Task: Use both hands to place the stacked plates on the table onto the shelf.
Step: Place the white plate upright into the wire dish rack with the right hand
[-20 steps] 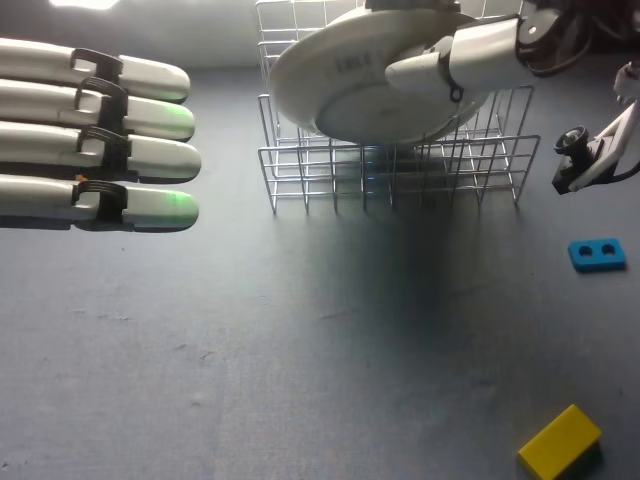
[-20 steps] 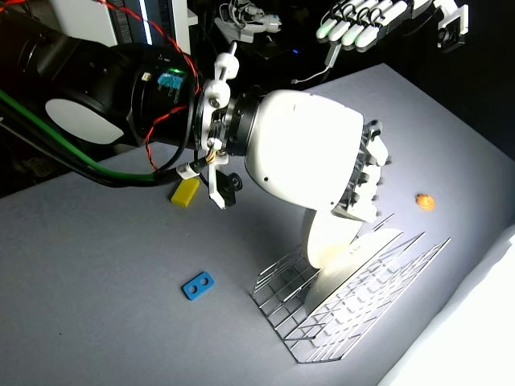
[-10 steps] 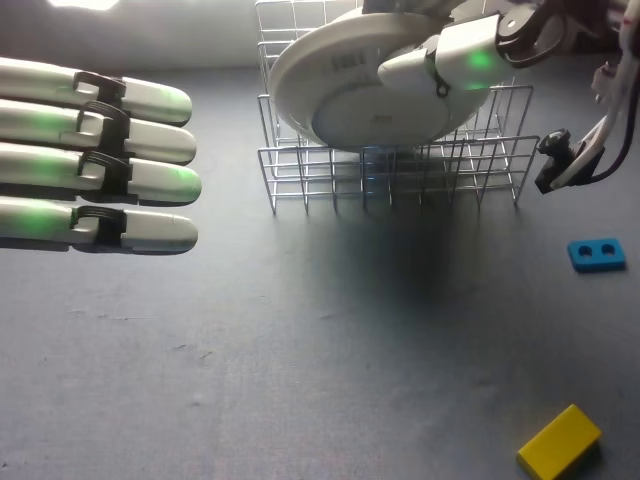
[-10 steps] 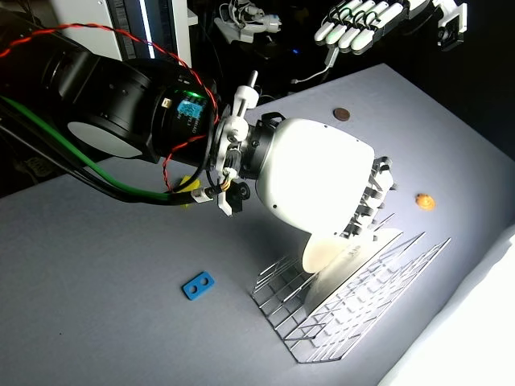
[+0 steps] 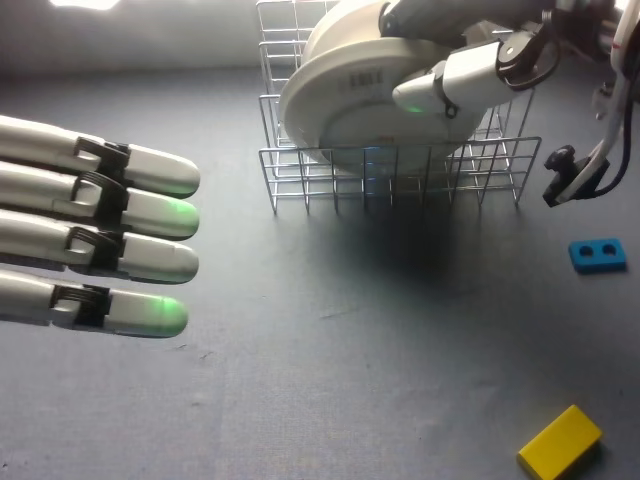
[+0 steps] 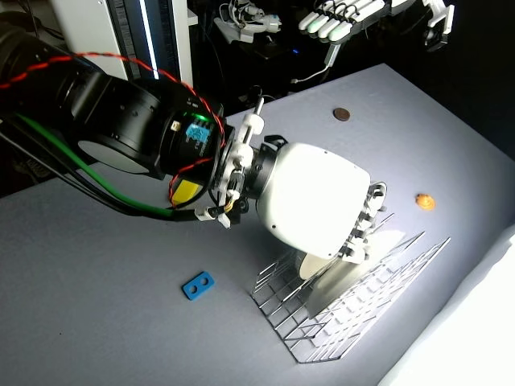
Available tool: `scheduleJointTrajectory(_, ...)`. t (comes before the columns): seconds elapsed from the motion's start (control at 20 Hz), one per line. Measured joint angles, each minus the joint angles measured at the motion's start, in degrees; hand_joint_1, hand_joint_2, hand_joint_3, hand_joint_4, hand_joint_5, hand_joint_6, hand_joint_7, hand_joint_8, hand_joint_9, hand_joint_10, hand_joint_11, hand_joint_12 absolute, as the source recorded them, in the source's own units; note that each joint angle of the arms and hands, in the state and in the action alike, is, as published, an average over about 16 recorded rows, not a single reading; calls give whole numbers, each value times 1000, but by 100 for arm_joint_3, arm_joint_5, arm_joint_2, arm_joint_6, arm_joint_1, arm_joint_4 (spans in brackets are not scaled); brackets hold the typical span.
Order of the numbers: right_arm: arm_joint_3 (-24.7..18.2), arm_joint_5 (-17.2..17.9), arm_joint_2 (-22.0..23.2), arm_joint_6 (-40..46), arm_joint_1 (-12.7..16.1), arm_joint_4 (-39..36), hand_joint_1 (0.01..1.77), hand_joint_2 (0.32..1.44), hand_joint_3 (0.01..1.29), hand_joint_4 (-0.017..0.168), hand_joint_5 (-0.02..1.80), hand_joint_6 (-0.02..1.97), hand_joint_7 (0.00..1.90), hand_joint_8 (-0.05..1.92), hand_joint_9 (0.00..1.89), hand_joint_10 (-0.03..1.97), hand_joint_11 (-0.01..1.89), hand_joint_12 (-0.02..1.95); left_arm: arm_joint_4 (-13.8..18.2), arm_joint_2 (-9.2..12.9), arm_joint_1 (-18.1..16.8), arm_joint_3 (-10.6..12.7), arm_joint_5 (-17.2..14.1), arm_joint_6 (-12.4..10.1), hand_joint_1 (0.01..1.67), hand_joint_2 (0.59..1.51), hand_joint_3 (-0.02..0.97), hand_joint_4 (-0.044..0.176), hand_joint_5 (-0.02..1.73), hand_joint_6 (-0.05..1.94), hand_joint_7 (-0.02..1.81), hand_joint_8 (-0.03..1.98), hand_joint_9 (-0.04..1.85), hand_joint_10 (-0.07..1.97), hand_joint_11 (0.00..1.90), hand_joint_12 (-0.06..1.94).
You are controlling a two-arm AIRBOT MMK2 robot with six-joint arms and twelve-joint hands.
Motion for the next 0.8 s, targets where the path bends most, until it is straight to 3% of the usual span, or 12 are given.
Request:
scheduleJointTrajectory(0.5,139,4,-74,-3,-200,0,1173,1178,10,10,744,1175,865,1162,792,734,571,1487,-77,26,179,-101,-83,81,21,1132,0,5,21,14,20,14,17,16,21,9)
scheduleJointTrajectory(0.7,122,-28,-58,-5,-187,-13,1128,1208,11,5,704,1205,847,935,760,637,525,1437,-157,54,226,-131,-84,102,22,1136,0,5,20,14,19,13,17,16,22,9)
scheduleJointTrajectory(0.8,98,-41,-40,-6,-154,-36,1103,1215,10,3,696,1104,847,795,752,582,498,1410,-204,71,244,-147,-86,119,22,1138,-1,5,20,14,18,13,17,17,22,9)
